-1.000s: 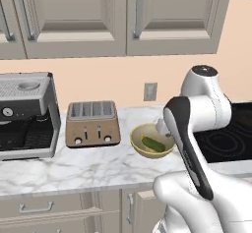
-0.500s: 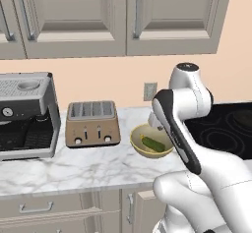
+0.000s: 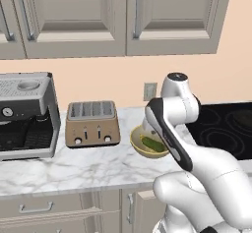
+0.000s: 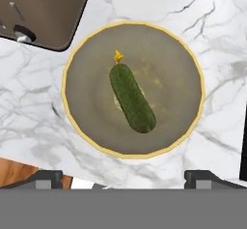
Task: Place the fish on the plate and place the cucumber on the same plate.
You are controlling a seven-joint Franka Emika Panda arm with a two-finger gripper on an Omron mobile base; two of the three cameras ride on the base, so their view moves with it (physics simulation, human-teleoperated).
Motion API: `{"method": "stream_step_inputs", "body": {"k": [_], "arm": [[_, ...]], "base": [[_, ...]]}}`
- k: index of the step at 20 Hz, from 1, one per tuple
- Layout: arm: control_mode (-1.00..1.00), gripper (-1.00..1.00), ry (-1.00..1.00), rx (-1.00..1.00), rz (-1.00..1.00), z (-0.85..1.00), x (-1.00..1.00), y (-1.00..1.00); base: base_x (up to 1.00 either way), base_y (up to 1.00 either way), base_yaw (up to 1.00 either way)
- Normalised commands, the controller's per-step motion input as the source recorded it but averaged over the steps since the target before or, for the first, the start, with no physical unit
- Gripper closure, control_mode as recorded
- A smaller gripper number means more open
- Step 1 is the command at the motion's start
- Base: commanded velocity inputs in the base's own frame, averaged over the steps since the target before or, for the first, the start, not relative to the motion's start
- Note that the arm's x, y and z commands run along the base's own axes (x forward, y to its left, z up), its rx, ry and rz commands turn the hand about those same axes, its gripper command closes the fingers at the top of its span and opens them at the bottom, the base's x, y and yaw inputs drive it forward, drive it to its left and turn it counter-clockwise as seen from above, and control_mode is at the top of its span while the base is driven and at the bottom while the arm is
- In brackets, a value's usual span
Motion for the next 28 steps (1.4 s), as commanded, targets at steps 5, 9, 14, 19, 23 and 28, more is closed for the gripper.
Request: {"method": "stream_step_inputs", "body": {"k": [5,9,14,19,23,28], "arm": [[-1.0,-1.0,0.0,0.0,0.02,-0.14,0.54,-0.01],[-1.0,-1.0,0.0,0.0,0.02,-0.09,0.54,0.0],[-1.0,-1.0,0.01,0.0,0.07,-0.3,0.11,0.0],[-1.0,-1.0,0.03,0.0,0.09,-0.42,0.0,0.0],[-1.0,-1.0,0.04,0.0,0.06,-0.51,0.0,0.0],[-1.0,-1.0,0.04,0.0,0.06,-0.42,0.02,0.0]], "base": [[0.0,0.0,0.0],[0.0,0.0,0.0],[0.0,0.0,0.0],[0.0,0.0,0.0],[0.0,0.0,0.0],[0.0,0.0,0.0]]}}
